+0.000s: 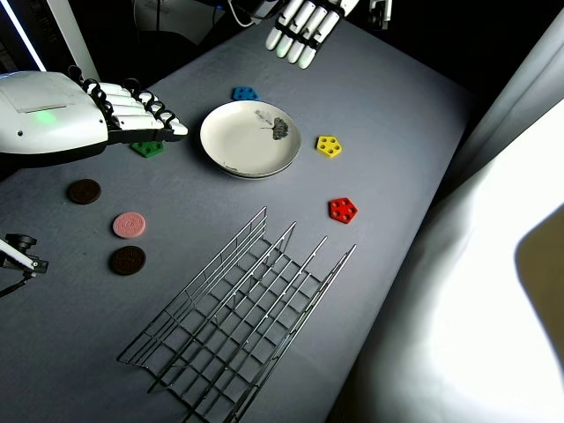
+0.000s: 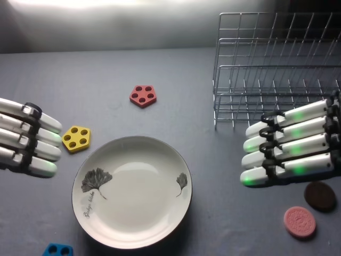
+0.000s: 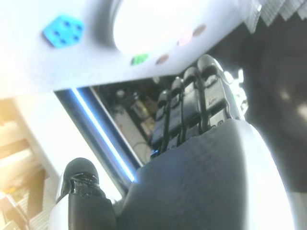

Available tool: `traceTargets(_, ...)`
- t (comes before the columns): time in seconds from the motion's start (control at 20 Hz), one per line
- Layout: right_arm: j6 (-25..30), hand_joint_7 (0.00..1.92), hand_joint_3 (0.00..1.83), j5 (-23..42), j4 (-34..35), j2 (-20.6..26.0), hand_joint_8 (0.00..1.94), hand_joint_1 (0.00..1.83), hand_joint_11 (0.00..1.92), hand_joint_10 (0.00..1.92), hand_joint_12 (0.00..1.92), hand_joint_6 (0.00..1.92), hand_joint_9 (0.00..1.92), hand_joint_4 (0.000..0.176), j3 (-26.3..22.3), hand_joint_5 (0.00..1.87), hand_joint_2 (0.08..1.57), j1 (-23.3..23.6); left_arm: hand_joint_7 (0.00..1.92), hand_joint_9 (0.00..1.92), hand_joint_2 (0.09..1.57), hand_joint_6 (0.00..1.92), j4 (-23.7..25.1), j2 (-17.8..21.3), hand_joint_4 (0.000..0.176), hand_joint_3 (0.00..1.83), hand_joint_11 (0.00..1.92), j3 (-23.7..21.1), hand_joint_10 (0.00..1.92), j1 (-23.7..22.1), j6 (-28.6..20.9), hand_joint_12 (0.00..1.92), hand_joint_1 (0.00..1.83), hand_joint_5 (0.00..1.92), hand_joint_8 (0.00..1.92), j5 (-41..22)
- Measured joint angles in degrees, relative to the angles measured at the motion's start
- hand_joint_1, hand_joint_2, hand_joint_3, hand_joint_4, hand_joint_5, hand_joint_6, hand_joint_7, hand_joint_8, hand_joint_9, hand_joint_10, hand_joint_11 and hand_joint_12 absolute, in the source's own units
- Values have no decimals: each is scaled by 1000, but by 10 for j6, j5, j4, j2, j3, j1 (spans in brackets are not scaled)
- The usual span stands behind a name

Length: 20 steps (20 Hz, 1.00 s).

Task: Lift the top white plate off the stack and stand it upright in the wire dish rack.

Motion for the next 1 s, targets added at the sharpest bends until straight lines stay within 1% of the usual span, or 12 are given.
traceTargets(0.1, -1, 210, 0, -1, 16, 1, 2, 98, 166, 1, 56, 5, 195, 0, 4, 170, 1056, -7, 104, 93, 1008, 0, 12, 0, 0, 0, 0, -16, 1, 0, 4, 278, 79, 89, 0, 5)
traceTargets(0.15, 0, 212, 0, -3, 29, 0, 3, 99, 162, 2, 54, 5, 199, 0, 7, 171, 1054, -14, 128, 114, 999, 8, 21, 0, 0, 0, 15, -26, 9, 0, 4, 287, 112, 111, 9, 10)
traceTargets(0.25, 0, 193, 0, -5, 43, -11, 0, 86, 141, 0, 42, 0, 176, 0, 18, 151, 1059, -28, 97, 88, 1005, 0, 40, 0, 0, 0, 0, -42, 0, 4, 7, 266, 109, 76, 0, 30)
traceTargets(0.3, 0, 194, 4, -9, 52, -16, 4, 72, 164, 5, 49, 4, 179, 0, 21, 140, 1069, -37, 137, 133, 995, 0, 44, 0, 0, 0, 29, -51, 2, 7, 14, 307, 142, 104, 0, 46)
traceTargets(0.45, -1, 192, 4, -9, 57, -24, 3, 60, 173, 5, 51, 3, 183, 0, 30, 140, 1074, -46, 106, 110, 992, 0, 47, -2, 0, 1, 7, -77, 0, 6, 30, 316, 112, 62, 0, 73)
traceTargets(0.55, 0, 175, 4, -9, 63, -25, 2, 6, 158, 3, 42, 6, 172, 0, 36, 129, 1077, -46, 80, 76, 977, 2, 46, -2, 0, 0, 0, -97, 0, 6, 37, 260, 103, 56, 0, 91)
traceTargets(0.65, -3, 181, 3, -10, 59, -32, 2, 17, 158, 4, 40, 3, 182, 0, 47, 131, 1079, -46, 99, 81, 983, 4, 48, -2, 0, 2, 0, -114, 3, 5, 42, 238, 101, 68, 6, 109)
traceTargets(0.75, -57, 166, 2, -11, 58, -41, 0, 15, 143, 0, 33, 0, 170, 0, 50, 120, 1078, -46, 94, 69, 985, 2, 49, -2, 0, 2, 0, -128, 0, 1, 52, 237, 81, 65, 2, 129)
traceTargets(0.8, -75, 166, 2, -10, 58, -42, 0, 15, 143, 0, 33, 0, 170, 0, 50, 120, 1078, -46, 94, 69, 985, 2, 47, -2, 0, 2, 0, -132, 0, 1, 53, 237, 81, 65, 2, 134)
traceTargets(0.9, -81, 169, 1, -11, 57, -47, 2, 40, 150, 4, 35, 4, 181, 0, 53, 130, 1077, -46, 114, 95, 977, 8, 48, -2, 0, 0, 30, -141, 10, -2, 63, 253, 95, 83, 10, 149)
traceTargets(0.95, -82, 222, 1, -14, 54, -54, 4, 74, 177, 2, 39, 1, 219, 0, 57, 164, 1068, -46, 104, 81, 991, 3, 49, -2, 0, 4, 7, -146, 3, -3, 64, 246, 71, 75, 3, 156)
traceTargets(1.0, -82, 220, 2, -18, 54, -61, 1, 62, 166, 0, 33, 0, 215, 0, 61, 164, 1070, -46, 131, 110, 982, 3, 51, -2, 0, 0, 3, -150, 1, -3, 65, 328, 65, 98, 2, 161)
